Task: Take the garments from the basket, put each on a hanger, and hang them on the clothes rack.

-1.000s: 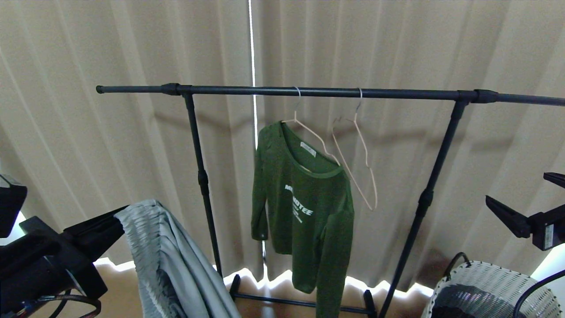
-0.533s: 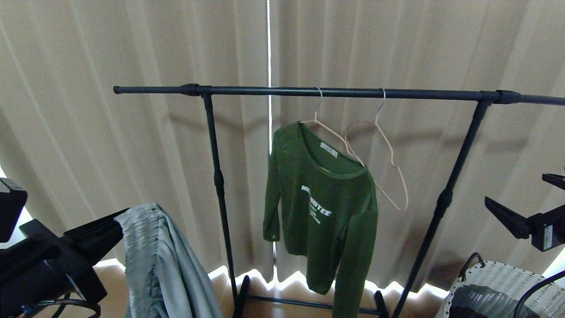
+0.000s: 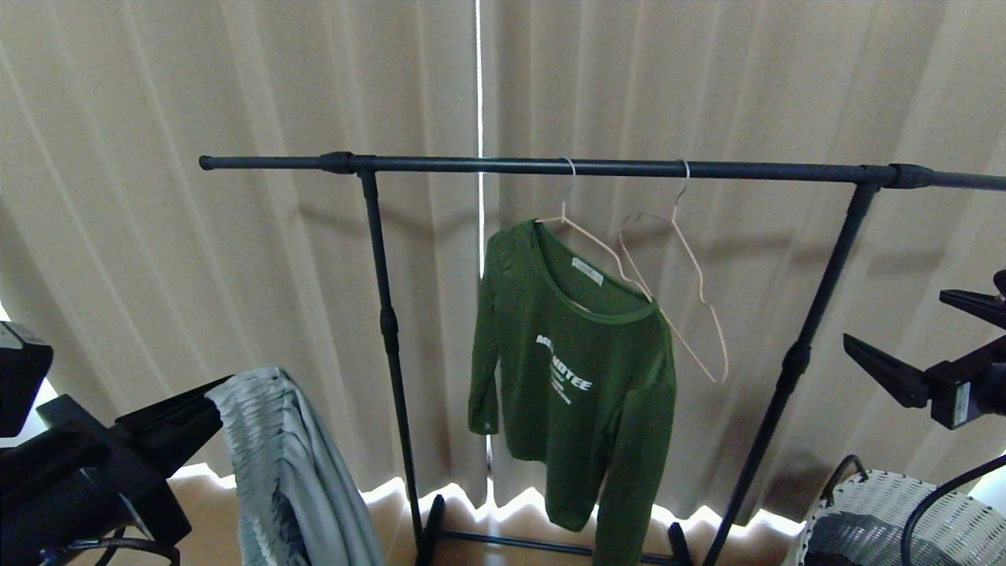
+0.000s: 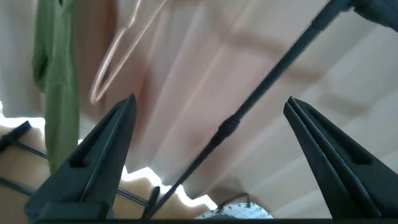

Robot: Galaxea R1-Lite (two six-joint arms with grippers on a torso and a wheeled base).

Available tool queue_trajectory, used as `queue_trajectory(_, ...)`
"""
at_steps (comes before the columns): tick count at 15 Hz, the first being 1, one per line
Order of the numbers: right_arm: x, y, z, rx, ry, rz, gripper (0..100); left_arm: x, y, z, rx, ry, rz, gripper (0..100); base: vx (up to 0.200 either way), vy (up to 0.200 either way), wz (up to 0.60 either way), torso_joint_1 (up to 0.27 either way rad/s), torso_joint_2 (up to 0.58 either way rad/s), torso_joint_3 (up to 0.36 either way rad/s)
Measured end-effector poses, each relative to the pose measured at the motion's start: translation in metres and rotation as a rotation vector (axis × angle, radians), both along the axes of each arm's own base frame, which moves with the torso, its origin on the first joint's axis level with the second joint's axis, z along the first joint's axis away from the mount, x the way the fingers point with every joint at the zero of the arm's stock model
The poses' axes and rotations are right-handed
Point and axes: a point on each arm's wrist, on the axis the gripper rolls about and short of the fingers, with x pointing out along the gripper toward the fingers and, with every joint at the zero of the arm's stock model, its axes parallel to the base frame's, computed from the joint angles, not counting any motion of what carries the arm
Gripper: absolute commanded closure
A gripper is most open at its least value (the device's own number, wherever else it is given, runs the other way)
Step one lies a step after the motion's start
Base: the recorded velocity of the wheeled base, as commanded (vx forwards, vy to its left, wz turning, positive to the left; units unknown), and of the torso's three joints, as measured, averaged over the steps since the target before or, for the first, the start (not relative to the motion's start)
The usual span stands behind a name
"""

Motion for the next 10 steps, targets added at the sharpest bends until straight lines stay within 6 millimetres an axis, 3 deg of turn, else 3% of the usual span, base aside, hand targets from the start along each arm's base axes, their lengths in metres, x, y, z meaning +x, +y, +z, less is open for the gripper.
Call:
queue_trajectory(2,0.005,0.006,0.003,0.041,-0.001,0.029,0,0.000,0.000,-0.001,0.002,0.004,0.002,100,0.200,0.000,0.00,0.010,0.01,-0.002)
queue_trajectory(6,0.012,0.024,0.013,0.128,0.074,0.103,0,-0.001,0.000,-0.003,0.021,0.006,0.000,100,0.000,0.000,0.00,0.000,0.00,0.000)
queue_trajectory(10,0.020,0.046,0.041,0.180,0.208,0.153,0,-0.001,0.000,-0.003,0.020,0.003,0.000,100,0.000,0.000,0.00,0.000,0.00,0.000)
